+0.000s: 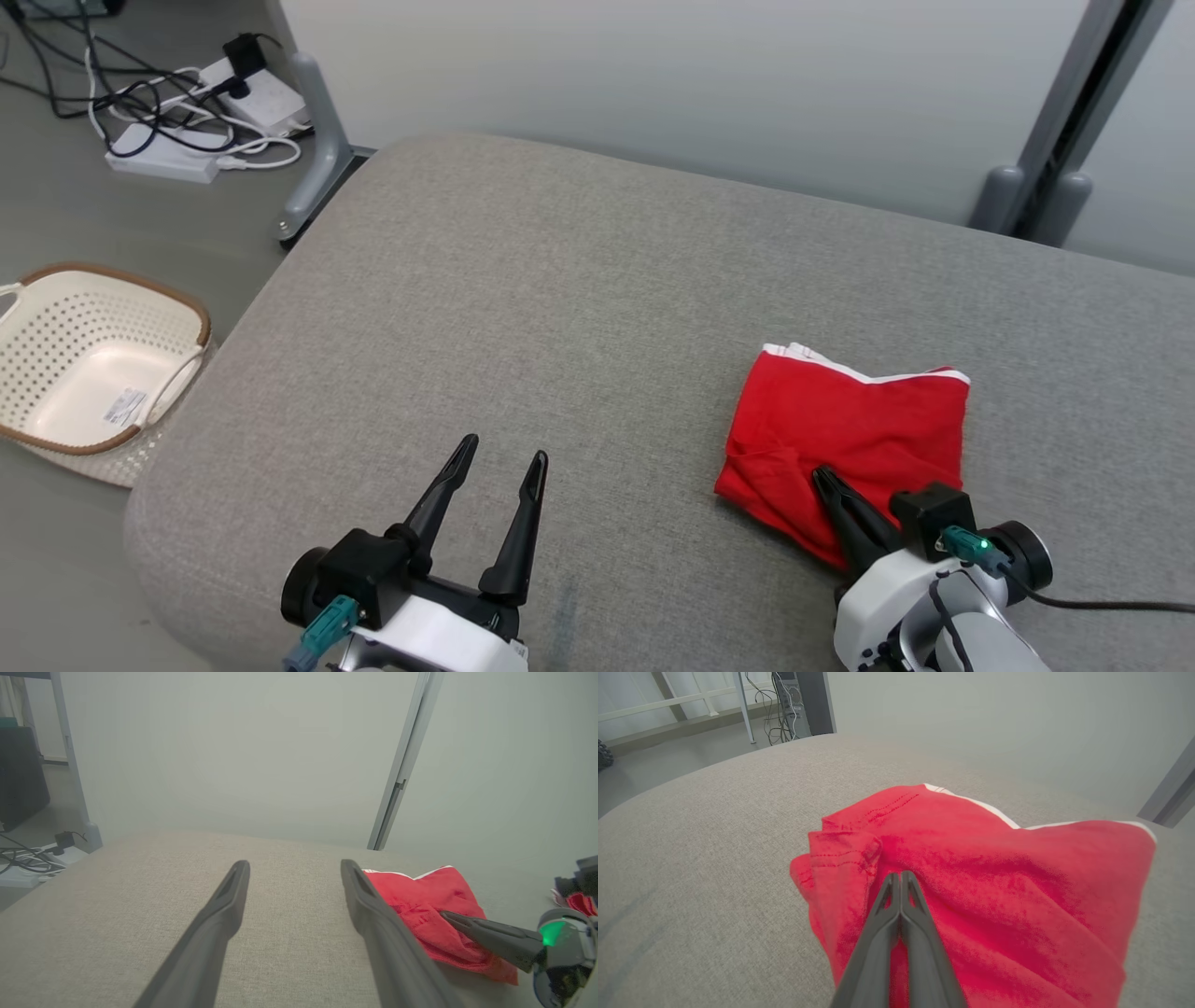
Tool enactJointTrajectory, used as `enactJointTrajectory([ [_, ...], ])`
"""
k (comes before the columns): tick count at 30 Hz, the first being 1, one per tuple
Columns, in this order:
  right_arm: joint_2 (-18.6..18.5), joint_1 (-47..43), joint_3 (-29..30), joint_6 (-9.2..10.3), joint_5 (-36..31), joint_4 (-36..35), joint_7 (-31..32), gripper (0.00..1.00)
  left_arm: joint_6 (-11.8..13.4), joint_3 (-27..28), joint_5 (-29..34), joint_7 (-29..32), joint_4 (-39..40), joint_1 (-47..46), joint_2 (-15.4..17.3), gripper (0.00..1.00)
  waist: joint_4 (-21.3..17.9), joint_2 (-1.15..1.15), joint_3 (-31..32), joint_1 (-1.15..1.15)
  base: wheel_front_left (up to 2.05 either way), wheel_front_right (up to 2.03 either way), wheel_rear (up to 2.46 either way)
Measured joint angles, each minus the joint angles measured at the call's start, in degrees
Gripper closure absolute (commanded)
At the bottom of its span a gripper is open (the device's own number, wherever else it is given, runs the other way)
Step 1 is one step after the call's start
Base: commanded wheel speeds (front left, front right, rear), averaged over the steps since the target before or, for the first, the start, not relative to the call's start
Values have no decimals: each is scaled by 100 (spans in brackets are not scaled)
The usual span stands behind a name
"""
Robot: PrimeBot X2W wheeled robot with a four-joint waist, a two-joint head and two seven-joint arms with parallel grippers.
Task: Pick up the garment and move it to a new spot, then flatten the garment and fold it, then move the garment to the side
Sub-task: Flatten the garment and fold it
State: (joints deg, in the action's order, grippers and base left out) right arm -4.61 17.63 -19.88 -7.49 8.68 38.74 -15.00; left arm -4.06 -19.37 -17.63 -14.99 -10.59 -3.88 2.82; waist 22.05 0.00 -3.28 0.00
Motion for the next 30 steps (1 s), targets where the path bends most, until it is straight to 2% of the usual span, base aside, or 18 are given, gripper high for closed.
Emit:
enactJointTrajectory([
  [4,-8,197,-133,0,160,354,1,100,0,5,0,0,1,-29,0,0,143,0,-83,0,0,0,0],
  [7,35,267,-461,-1,366,465,0,100,0,10,-2,0,1,-45,0,0,194,0,-130,0,0,0,0],
  [15,38,291,-1214,-1,773,543,1,100,10,-8,-10,0,4,-50,-1,0,153,0,-112,0,0,0,0],
  [21,-14,301,-1462,-1,1053,323,1,100,15,41,1,0,3,-47,1,0,22,0,-22,0,0,0,0],
  [25,-113,294,-1245,0,1166,-149,1,100,15,77,52,0,8,-31,-1,0,-156,0,72,0,0,0,0],
  [30,-274,133,-460,0,1074,-855,0,100,19,179,96,0,45,-7,0,0,-475,0,187,0,0,0,0],
])
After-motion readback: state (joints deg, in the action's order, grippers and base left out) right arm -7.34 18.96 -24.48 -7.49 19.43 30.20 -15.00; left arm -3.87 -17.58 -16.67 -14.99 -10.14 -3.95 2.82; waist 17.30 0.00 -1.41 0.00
